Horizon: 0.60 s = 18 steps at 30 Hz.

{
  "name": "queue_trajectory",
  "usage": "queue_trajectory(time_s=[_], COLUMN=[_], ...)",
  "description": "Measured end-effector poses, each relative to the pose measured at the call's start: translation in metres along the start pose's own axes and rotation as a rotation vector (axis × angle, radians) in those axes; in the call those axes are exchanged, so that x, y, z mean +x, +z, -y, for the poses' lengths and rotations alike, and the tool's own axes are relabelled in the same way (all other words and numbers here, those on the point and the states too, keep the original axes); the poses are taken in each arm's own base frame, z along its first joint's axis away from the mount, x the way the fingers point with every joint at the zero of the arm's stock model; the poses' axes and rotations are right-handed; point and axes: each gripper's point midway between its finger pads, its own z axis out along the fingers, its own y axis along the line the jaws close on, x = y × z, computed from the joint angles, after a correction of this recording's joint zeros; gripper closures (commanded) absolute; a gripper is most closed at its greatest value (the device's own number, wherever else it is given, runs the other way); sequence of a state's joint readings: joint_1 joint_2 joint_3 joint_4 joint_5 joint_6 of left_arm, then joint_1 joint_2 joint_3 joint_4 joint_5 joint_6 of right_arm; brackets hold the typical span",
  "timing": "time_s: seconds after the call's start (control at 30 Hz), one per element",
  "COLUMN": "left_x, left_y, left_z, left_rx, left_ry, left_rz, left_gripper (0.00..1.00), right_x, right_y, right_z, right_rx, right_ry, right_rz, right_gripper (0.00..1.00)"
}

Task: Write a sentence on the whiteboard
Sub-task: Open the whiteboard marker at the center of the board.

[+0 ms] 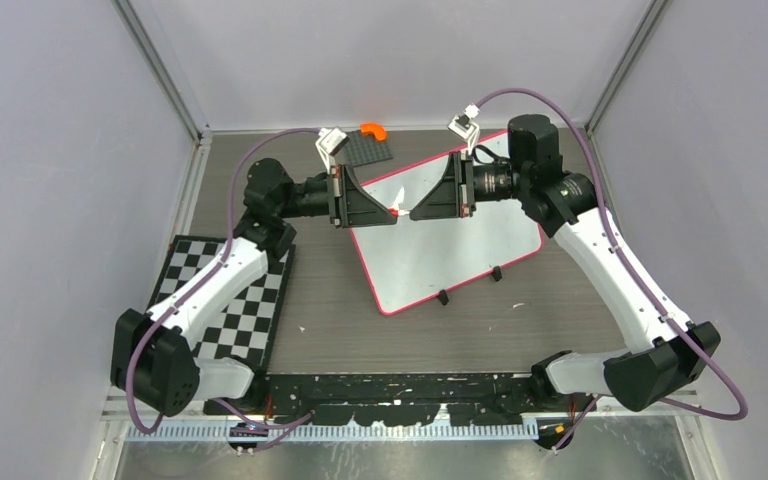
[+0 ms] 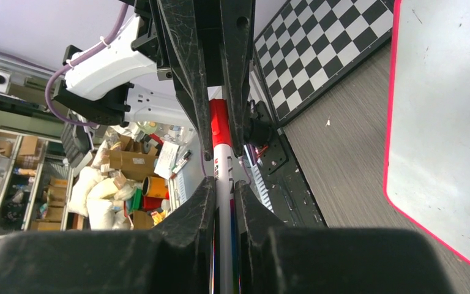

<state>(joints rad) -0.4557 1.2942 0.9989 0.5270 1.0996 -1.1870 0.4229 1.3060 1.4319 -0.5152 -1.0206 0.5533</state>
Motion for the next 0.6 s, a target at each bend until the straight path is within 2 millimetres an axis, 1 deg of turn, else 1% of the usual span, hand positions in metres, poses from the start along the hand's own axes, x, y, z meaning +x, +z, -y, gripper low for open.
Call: queue_trajectory(time_s=[0.2,0.27,0.3,0.37,0.43,0.47,0.53,0.6], left_x=[-0.005,-0.012,-0.018,-0.028,-0.037,-0.041,-0.046,-0.047], left_y=[-0.008,-0.025,-0.034,-0.055,-0.074,-0.083,-0.099,-0.111], left_z=[-0.006,-0.016,-0.024,-0.040,-0.051,-0.055,-0.060,-0.065], left_rx=[-0.010,-0.037,-0.057,-0.102,-0.140,-0.155,-0.193,-0.255], left_ry=[0.002,-0.016,-0.029,-0.060,-0.078,-0.080,-0.060,-0.034], left_rz=[0.018,0.058,0.087,0.145,0.196,0.214,0.233,0.235], left_gripper=[1.00,1.00,1.00,1.00,1.00,1.00,1.00,1.00], right_x=[-0.002,-0.006,-0.011,-0.019,-0.024,-0.024,-0.018,-0.012], right_y=[-0.005,-0.015,-0.024,-0.037,-0.049,-0.053,-0.058,-0.062], right_z=[0.007,0.012,0.016,0.021,0.024,0.025,0.028,0.033], right_rx=[0.015,0.033,0.047,0.064,0.081,0.089,0.116,0.168], right_ry=[-0.008,0.007,0.014,0.014,0.010,0.008,-0.002,-0.012], right_rz=[0.008,0.028,0.051,0.087,0.120,0.127,0.118,0.098], right_gripper=[1.00,1.00,1.00,1.00,1.00,1.00,1.00,1.00])
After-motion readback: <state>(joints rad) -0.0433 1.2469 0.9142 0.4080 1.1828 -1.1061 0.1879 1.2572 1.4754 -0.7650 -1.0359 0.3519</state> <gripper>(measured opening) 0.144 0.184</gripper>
